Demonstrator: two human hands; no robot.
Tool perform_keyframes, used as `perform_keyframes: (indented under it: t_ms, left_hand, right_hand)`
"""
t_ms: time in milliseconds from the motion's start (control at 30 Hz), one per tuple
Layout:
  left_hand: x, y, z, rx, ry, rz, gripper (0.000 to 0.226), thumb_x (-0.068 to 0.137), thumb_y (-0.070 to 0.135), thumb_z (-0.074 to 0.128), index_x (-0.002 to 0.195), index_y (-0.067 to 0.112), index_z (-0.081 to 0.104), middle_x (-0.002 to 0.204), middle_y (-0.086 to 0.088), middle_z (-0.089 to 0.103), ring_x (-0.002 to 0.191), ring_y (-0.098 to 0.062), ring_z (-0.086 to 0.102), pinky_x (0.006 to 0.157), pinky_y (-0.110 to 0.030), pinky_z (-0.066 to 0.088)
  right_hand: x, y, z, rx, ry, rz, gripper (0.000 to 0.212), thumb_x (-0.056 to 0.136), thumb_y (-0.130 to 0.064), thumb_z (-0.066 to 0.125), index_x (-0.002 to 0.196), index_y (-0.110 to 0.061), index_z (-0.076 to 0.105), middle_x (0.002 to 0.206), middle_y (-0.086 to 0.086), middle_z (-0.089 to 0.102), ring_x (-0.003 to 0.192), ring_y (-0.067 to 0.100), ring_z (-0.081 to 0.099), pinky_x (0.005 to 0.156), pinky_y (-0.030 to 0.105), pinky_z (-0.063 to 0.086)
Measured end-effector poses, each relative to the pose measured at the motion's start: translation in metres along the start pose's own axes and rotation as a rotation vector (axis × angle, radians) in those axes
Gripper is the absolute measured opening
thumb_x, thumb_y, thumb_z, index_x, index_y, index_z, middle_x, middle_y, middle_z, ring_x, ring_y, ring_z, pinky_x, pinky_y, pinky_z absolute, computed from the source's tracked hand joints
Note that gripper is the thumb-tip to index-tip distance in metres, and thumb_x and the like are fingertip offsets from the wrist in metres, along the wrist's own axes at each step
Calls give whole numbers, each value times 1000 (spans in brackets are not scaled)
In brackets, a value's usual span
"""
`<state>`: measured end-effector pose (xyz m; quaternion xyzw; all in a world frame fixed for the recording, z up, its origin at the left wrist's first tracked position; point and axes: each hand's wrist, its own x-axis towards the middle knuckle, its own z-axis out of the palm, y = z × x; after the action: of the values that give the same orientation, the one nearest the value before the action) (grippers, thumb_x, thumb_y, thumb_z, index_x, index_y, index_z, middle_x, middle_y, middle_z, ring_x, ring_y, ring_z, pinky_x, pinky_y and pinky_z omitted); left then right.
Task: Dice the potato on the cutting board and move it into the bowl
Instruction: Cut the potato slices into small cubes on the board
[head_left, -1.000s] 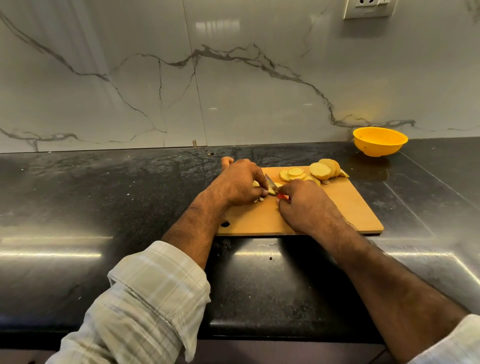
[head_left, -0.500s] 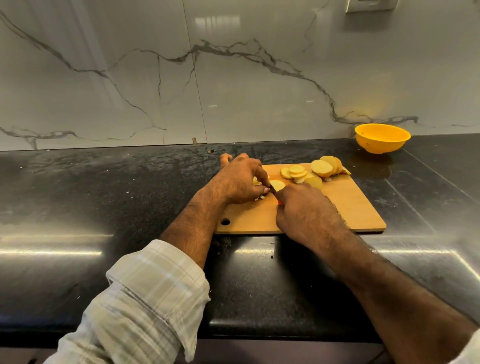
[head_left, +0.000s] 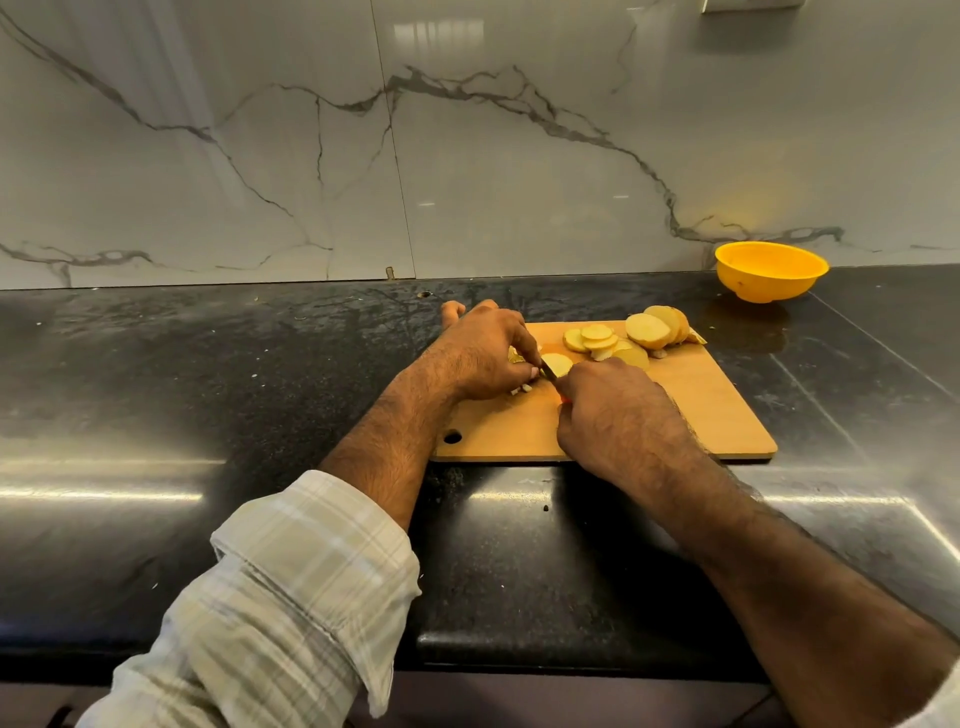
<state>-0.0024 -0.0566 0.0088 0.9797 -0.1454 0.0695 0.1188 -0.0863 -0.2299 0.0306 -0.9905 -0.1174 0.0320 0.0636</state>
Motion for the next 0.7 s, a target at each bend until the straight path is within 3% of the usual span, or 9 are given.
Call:
perform_keyframes:
  t_ms: [167, 400, 533, 700]
  left_hand:
    - [-1, 3, 0, 9, -14, -6, 9, 93, 46, 74, 100, 42, 79, 130, 21, 59, 134, -12, 39, 118, -61, 14]
    - [-2, 3, 2, -17, 4, -13, 12, 92, 50, 74, 99, 41, 77, 118, 24, 56, 131, -12, 39, 118, -61, 13]
    - [-3, 9, 5, -53, 40, -30, 26, 88, 62, 74, 95, 36, 76, 113, 21, 61, 132, -13, 42, 116, -59, 16]
    - [-3, 27, 13, 40, 90, -39, 54, 80, 86, 59, 89, 34, 71, 101, 18, 67, 123, -13, 52, 116, -66, 17]
  right_hand:
    - [5, -6, -1, -81, 3, -47, 33, 97, -26, 68, 129, -21, 62, 123, 4, 62, 102, 21, 56, 86, 37, 54]
    - [14, 35, 6, 266, 185, -20, 40, 98, -38, 67, 137, -29, 68, 126, -2, 70, 108, 17, 62, 93, 37, 57]
    - [14, 56, 0, 298, 283, 19, 40, 98, -38, 69, 137, -32, 68, 118, 1, 74, 93, 15, 60, 75, 30, 53]
    - [18, 62, -3, 188, 199, 85, 42, 95, -40, 71, 136, -35, 68, 121, -2, 72, 100, 17, 64, 84, 38, 63]
